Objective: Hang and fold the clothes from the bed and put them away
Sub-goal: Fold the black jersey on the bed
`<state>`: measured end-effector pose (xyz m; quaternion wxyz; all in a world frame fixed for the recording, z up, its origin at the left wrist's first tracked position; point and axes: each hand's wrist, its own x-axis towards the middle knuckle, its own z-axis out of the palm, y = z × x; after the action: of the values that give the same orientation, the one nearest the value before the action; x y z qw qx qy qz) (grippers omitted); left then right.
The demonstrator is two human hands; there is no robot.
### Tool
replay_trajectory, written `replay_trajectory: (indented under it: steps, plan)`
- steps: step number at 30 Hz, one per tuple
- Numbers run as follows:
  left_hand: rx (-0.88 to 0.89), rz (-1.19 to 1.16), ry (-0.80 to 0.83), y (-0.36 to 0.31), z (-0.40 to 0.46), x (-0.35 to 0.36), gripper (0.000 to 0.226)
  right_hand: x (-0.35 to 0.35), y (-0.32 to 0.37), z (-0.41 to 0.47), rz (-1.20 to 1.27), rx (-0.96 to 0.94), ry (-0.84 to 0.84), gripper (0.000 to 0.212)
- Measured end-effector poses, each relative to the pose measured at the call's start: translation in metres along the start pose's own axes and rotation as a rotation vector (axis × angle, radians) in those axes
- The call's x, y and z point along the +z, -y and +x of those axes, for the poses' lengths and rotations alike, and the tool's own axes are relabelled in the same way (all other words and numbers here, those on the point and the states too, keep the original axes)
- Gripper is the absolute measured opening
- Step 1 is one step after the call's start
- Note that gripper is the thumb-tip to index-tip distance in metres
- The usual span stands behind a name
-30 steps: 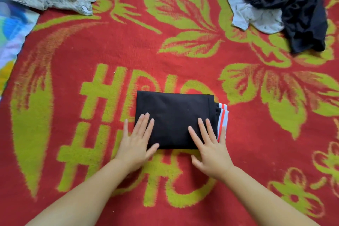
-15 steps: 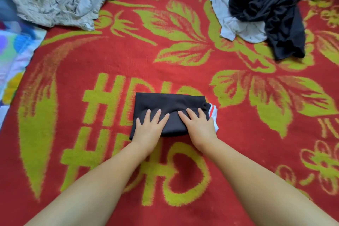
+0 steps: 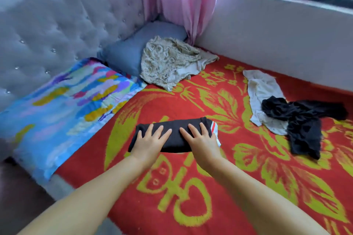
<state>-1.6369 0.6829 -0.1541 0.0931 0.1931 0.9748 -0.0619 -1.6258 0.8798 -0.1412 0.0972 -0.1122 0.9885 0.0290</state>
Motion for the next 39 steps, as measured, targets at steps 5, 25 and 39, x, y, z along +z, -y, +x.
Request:
replay_trajectory:
  steps: [5, 25, 39]
  plan:
    - [-0.232, -0.068, -0.03, 0.042, -0.098, -0.018, 0.085, -0.04, 0.076, -0.018, -0.036, -0.221, -0.049, 0.088]
    - [-1.081, -0.232, 0.157, 0.152, -0.673, 0.094, 0.085, -0.003, 0.57, -0.28, -0.215, -1.019, -0.031, 0.095]
    - [-1.255, -0.325, 0.247, 0.239, -0.866, 0.193, 0.081, 0.062, 0.799, -0.356, -0.273, -1.235, 0.075, 0.091]
